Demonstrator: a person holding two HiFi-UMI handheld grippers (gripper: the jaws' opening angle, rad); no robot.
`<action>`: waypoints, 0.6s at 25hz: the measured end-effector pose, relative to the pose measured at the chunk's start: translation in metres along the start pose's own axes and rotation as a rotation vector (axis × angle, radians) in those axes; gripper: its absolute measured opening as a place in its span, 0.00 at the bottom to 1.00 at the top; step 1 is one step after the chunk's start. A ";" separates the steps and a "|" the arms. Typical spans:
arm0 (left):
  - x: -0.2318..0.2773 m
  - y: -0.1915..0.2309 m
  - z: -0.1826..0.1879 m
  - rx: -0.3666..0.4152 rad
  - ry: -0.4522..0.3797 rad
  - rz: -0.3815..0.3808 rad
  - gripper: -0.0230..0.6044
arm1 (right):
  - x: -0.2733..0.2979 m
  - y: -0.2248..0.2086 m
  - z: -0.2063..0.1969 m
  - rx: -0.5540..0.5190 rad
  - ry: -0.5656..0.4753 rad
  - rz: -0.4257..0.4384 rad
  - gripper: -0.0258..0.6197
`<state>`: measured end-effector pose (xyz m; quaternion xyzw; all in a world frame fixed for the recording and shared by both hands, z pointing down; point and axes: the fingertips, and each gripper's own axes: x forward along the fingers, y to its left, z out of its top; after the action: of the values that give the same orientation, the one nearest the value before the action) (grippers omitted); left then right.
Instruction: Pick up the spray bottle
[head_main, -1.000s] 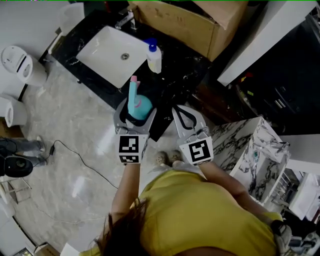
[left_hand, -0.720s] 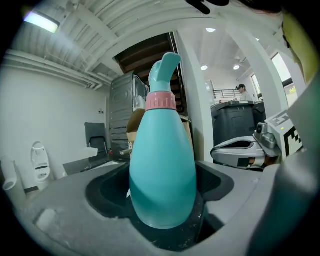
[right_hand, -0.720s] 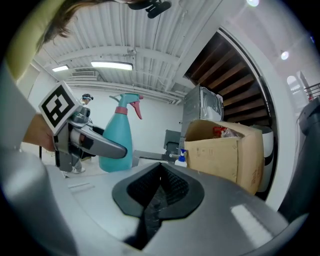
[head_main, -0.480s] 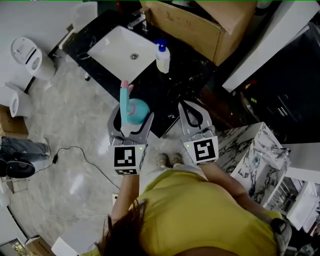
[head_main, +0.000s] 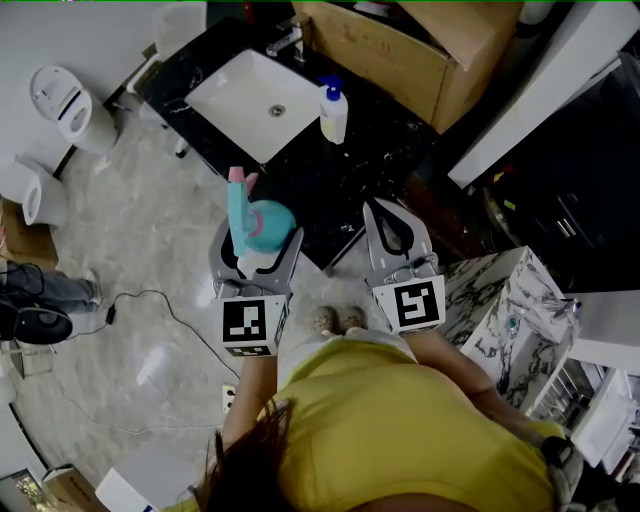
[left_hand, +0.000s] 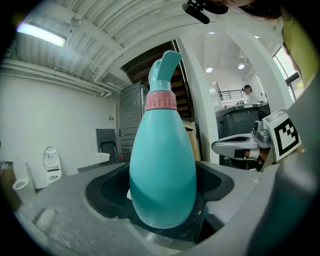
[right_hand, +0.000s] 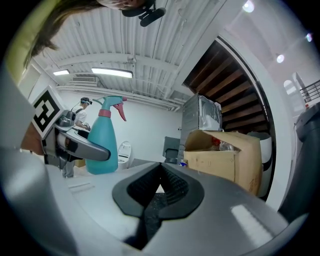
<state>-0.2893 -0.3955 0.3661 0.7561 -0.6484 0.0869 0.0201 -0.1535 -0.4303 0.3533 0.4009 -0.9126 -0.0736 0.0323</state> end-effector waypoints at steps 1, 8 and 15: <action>-0.001 0.001 0.001 0.004 -0.003 0.003 0.67 | -0.001 0.000 0.000 -0.001 0.001 -0.002 0.04; -0.007 -0.002 0.001 -0.003 0.003 0.002 0.67 | -0.006 0.002 0.000 -0.002 0.008 -0.006 0.04; -0.009 0.001 0.003 0.012 -0.009 0.014 0.67 | -0.006 0.005 0.002 -0.007 0.005 0.001 0.04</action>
<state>-0.2909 -0.3871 0.3621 0.7520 -0.6532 0.0875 0.0121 -0.1532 -0.4222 0.3526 0.4005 -0.9124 -0.0757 0.0360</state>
